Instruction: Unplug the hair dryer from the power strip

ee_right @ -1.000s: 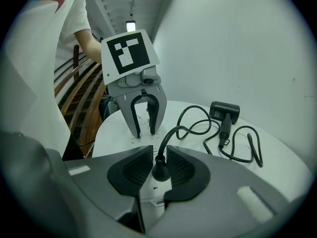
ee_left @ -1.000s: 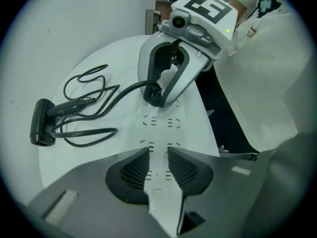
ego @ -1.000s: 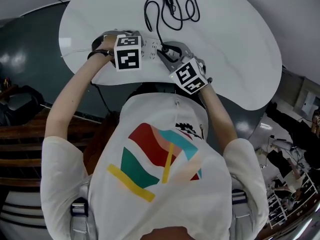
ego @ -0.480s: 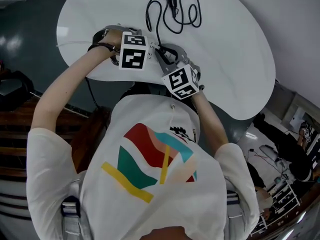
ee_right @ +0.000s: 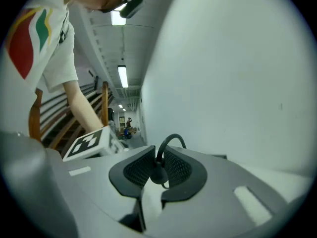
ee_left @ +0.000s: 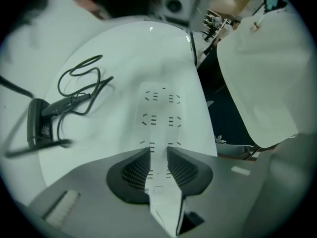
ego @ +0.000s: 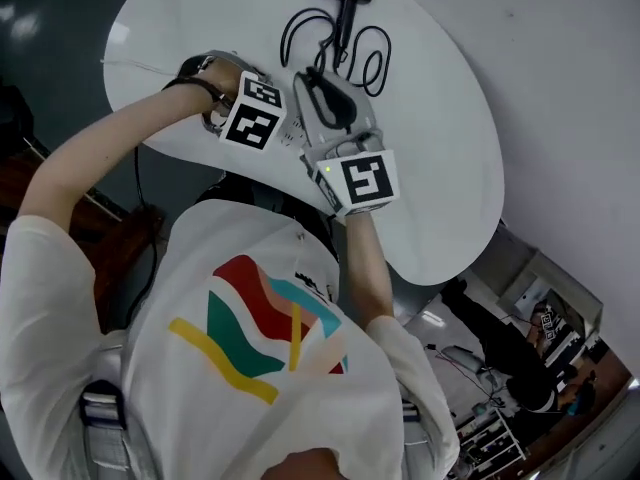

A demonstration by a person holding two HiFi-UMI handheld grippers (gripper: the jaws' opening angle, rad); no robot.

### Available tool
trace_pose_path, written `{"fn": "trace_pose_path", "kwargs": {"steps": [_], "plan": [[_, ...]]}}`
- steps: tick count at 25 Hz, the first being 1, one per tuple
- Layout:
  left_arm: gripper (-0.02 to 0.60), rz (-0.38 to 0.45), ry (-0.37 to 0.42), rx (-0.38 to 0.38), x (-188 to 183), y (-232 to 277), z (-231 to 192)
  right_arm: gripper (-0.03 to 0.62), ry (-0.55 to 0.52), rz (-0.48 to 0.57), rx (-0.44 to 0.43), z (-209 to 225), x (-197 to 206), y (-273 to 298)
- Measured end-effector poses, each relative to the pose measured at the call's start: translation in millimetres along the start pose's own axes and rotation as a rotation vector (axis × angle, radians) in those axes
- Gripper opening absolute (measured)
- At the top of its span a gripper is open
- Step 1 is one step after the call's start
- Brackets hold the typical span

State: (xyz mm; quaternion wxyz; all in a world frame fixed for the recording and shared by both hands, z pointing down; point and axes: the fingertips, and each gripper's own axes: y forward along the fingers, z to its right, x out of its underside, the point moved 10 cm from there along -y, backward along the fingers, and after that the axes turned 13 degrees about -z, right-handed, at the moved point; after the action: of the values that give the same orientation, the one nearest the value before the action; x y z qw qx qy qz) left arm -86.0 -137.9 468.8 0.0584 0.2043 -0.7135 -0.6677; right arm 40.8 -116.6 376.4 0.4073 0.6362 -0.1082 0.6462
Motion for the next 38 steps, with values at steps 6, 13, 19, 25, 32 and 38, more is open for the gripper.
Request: {"fn": "trace_pose_path", "kwargs": {"steps": [6, 13, 19, 25, 32, 38], "plan": [[0.109, 0.051, -0.023, 0.004, 5.2, -0.4, 1.9, 0.072, -0.035, 0.014, -0.012, 22.2, -35.6, -16.1], [0.11, 0.067, -0.038, -0.004, 1.4, 0.9, 4.8, 0.072, -0.099, -0.082, -0.009, 11.2, -14.8, -16.6], [0.11, 0.075, -0.058, -0.02, 2.0, 1.4, 5.9, 0.072, -0.084, -0.123, 0.048, 18.9, -6.8, -24.2], [0.112, 0.068, -0.06, -0.019, 3.2, 1.2, 7.1, 0.074, -0.107, -0.211, 0.129, 20.4, 10.4, -39.2], [0.112, 0.057, -0.064, -0.024, 1.4, 0.5, 6.9, 0.074, -0.025, -0.292, 0.192, 25.9, 41.3, -52.7], [0.112, 0.041, -0.064, -0.027, -1.0, 0.4, 7.6, 0.074, 0.066, -0.321, 0.221, 33.2, 62.9, -53.2]]}}
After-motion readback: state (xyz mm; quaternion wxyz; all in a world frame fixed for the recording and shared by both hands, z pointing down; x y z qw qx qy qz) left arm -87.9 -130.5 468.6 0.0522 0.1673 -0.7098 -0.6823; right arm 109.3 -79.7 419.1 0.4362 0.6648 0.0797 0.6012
